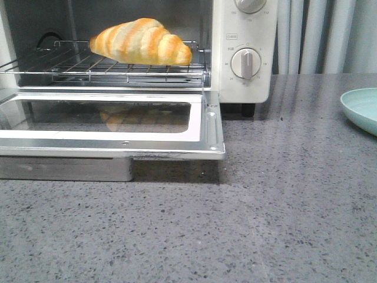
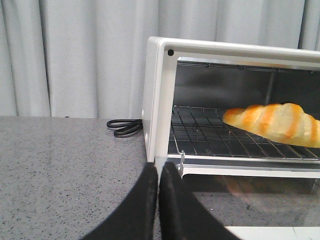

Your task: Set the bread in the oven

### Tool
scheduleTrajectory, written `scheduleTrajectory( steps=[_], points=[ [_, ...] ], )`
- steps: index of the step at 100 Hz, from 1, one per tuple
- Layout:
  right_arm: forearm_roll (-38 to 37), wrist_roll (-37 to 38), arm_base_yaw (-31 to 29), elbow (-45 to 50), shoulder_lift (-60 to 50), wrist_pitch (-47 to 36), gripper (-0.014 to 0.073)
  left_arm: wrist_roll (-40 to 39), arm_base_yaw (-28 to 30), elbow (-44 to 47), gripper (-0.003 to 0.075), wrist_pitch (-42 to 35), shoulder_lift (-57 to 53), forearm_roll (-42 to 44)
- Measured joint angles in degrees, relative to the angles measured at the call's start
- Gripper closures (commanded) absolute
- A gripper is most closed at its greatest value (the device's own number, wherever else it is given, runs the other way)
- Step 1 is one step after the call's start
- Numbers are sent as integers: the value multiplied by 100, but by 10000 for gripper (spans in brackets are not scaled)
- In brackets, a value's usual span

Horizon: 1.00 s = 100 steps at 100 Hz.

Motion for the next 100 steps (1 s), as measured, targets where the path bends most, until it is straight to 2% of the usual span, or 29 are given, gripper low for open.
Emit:
scheduleTrajectory(
  steps=[35,100],
  points=[
    [0,235,0,0,0,24,284,0,0,0,741,0,0,0],
    [0,234,0,0,0,24,284,0,0,0,741,-12,0,0]
  ],
)
